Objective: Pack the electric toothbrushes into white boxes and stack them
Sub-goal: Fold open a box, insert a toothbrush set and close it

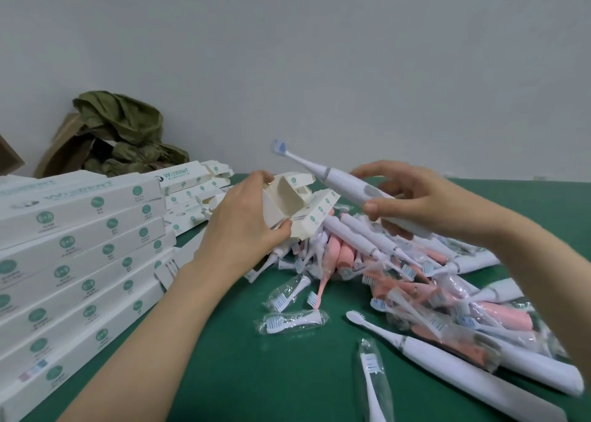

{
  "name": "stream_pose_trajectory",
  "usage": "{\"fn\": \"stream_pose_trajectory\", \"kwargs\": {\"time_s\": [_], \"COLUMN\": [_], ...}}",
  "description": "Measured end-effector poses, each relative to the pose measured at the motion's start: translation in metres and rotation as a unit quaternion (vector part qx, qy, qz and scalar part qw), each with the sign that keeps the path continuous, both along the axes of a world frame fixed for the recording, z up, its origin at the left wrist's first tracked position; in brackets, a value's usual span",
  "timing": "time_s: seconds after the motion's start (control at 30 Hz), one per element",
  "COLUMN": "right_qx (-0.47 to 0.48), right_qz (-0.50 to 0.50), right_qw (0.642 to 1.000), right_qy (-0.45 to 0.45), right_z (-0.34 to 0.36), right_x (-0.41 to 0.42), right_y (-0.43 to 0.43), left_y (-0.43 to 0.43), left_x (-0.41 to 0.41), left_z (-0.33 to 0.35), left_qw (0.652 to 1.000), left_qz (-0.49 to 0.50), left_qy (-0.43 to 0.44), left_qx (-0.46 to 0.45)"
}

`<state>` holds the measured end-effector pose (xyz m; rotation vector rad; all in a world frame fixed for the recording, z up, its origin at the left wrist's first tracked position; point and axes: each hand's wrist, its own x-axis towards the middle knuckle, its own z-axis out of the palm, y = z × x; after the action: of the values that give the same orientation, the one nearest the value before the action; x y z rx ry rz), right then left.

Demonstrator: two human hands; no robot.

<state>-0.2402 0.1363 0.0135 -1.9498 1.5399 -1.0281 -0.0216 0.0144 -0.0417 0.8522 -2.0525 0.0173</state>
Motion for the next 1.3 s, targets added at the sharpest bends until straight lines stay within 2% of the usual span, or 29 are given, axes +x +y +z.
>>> {"fn": "stream_pose_trajectory", "kwargs": {"time_s": [0.17,0.27,0.4,0.5,0.53,0.6,0.7,0.73,0.87,0.97,1.1,1.23,1.3], "right_qx": [0.002,0.006,0.08,0.122,0.102,-0.013,-0.194,-0.226,-0.325,-0.35,-0.305,-0.307,-0.186], "right_qz": [-0.078,-0.11,-0.105,-0.044,-0.049,-0.113,-0.177,-0.171,-0.149,-0.16,-0.115,-0.182,-0.099], "right_qw": [0.995,0.992,0.986,0.991,0.993,0.985,0.935,0.932,0.933,0.922,0.938,0.932,0.966], "right_qy": [0.058,0.059,0.105,0.019,-0.029,-0.132,-0.237,-0.225,-0.036,0.038,0.12,0.059,0.148], "right_z": [0.005,0.007,0.02,0.031,0.031,0.026,0.014,0.009,-0.007,-0.017,-0.031,-0.034,-0.037], "right_x": [-0.009,-0.006,0.008,0.023,0.029,0.043,0.066,0.073,0.094,0.099,0.097,0.084,0.079], "right_y": [0.005,0.002,-0.009,-0.018,-0.021,-0.026,-0.032,-0.034,-0.043,-0.049,-0.048,-0.035,-0.029], "left_y": [-0.001,-0.001,0.003,0.005,0.005,0.004,0.005,0.007,0.011,0.01,0.005,-0.002,-0.003], "left_x": [0.002,0.002,-0.004,-0.006,-0.006,-0.004,-0.004,-0.005,-0.004,-0.005,-0.005,-0.001,-0.001], "left_z": [0.003,0.001,-0.005,-0.007,-0.006,-0.002,0.003,0.004,0.01,0.01,0.004,0.002,0.002], "left_qw": [1.0,1.0,0.997,0.998,0.999,1.0,0.999,0.999,0.996,0.992,0.994,0.996,0.995], "left_qz": [-0.003,-0.018,-0.031,-0.027,-0.022,-0.017,-0.02,-0.021,-0.027,-0.024,-0.018,0.001,0.0], "left_qy": [0.005,-0.019,-0.065,-0.063,-0.049,-0.014,0.021,0.029,0.082,0.119,0.106,0.086,0.086], "left_qx": [0.003,-0.002,0.004,-0.002,-0.005,-0.009,-0.018,-0.021,-0.025,-0.034,-0.025,-0.037,-0.04]}}
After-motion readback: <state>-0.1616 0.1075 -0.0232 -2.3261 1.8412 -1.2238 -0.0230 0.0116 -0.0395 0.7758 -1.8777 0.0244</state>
